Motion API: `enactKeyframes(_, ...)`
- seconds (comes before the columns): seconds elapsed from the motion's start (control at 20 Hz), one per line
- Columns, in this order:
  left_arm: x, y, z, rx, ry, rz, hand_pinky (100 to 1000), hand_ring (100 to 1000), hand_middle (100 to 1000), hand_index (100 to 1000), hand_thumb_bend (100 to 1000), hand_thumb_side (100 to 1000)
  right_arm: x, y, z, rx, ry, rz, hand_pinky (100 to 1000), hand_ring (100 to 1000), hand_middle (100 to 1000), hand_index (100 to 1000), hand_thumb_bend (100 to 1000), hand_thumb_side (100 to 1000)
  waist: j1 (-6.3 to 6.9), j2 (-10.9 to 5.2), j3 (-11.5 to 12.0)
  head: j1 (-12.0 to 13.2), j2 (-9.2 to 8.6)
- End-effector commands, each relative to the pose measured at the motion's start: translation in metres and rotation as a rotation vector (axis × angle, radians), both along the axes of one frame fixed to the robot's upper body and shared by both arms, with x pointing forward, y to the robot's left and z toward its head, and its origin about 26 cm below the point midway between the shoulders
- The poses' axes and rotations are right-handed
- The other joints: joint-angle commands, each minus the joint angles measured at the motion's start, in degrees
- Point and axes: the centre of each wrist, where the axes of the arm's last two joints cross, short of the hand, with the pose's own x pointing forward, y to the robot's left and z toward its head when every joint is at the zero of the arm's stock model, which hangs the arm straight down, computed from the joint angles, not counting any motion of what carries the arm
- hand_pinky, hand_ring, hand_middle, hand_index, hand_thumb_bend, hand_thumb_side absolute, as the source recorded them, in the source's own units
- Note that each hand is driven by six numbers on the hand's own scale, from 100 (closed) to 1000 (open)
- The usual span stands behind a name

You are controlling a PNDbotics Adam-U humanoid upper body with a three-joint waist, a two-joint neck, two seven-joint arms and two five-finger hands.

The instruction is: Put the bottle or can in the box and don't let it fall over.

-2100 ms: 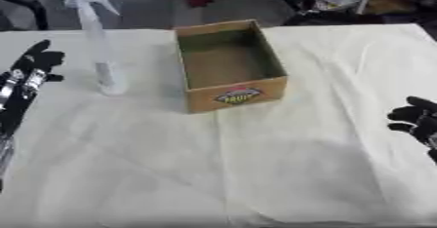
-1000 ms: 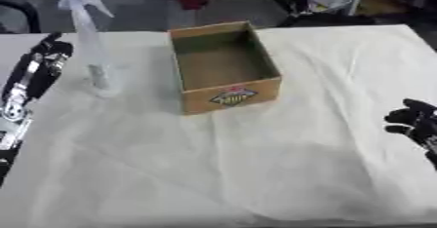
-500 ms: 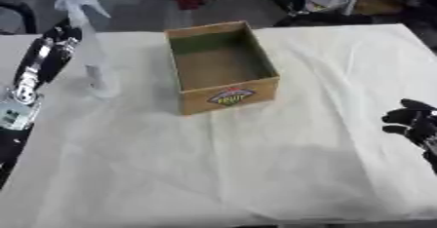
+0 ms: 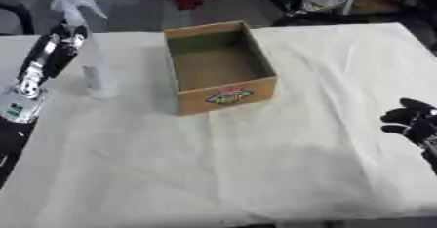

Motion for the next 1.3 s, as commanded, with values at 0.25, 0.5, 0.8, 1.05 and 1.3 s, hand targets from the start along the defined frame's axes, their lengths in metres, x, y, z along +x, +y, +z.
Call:
enactKeyframes(0.25,0.005,0.002,0.015,0.032,0.020,-0.041,767,837,711,987,100,905,0.003,0.001,0.011,-0.003,-0.031,0.018,784,801,726,885,100,562,0.09,-0.47,-0.34,0.20,-0.53)
enactKeyframes(0.5,0.003,0.003,0.010,0.047,0.070,-0.088,766,827,672,982,100,862,0.003,0.001,0.012,-0.001,-0.033,0.016,784,801,726,885,100,563,0.08,-0.49,-0.40,0.11,-0.66)
enactKeyframes(0.8,-0.002,0.007,0.004,0.030,0.101,-0.190,753,789,585,957,100,689,0.003,0.000,0.011,-0.002,-0.032,0.012,784,800,725,885,100,563,0.03,-0.45,-0.15,0.10,-0.60)
enactKeyframes(1.05,-0.007,0.012,-0.003,0.006,0.124,-0.196,692,672,450,871,100,492,0.002,0.000,0.011,-0.002,-0.031,0.009,784,800,725,886,100,561,-0.09,-0.44,0.13,0.10,-0.61)
enactKeyframes(1.3,-0.010,0.015,-0.015,-0.054,0.143,-0.147,533,466,229,712,100,453,0.002,-0.001,0.010,-0.003,-0.031,0.008,784,800,725,886,100,561,-0.18,-0.44,0.33,0.11,-0.67)
